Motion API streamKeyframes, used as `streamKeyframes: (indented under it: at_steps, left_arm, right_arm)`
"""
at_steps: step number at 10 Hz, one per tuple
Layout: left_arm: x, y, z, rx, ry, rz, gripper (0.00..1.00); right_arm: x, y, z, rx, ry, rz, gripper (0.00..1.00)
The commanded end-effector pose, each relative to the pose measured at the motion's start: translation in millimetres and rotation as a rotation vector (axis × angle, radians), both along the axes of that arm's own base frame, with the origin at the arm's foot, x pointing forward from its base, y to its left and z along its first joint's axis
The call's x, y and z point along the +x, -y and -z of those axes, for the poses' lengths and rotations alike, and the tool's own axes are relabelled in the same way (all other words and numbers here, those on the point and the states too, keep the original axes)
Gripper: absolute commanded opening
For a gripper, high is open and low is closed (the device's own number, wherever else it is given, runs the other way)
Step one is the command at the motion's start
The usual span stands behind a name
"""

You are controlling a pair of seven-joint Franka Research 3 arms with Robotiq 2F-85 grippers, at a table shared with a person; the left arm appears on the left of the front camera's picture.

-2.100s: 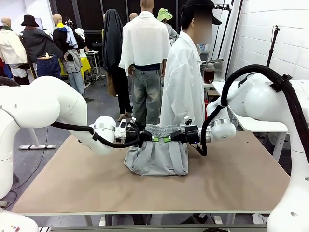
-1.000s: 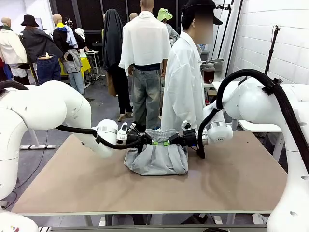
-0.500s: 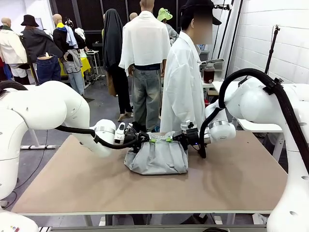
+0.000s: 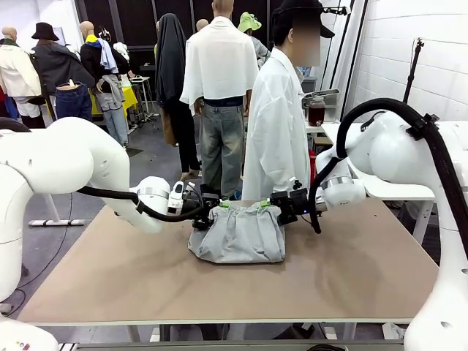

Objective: Fold the training pants.
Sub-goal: Fold the Training pants in half.

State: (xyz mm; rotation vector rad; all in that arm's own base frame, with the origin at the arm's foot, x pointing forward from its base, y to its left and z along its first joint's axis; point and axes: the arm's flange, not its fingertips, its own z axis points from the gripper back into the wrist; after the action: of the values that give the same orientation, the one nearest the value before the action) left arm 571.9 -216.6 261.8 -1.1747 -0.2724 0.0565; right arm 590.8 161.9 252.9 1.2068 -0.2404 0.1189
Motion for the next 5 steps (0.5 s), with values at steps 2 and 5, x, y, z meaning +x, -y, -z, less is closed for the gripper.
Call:
streamKeyframes:
  at_steps: [2, 5]
  left_arm:
    - [-24, -27, -30, 0.081, -0.004, -0.095, 1.0]
    - [-50, -38, -61, 0.129, 0.041, -0.134, 1.0]
  right_arm:
    - [-12, 19, -31, -0.163, -0.041, 0.036, 1.0]
    - [-22, 32, -76, -0.256, 0.006, 0.078, 1.0]
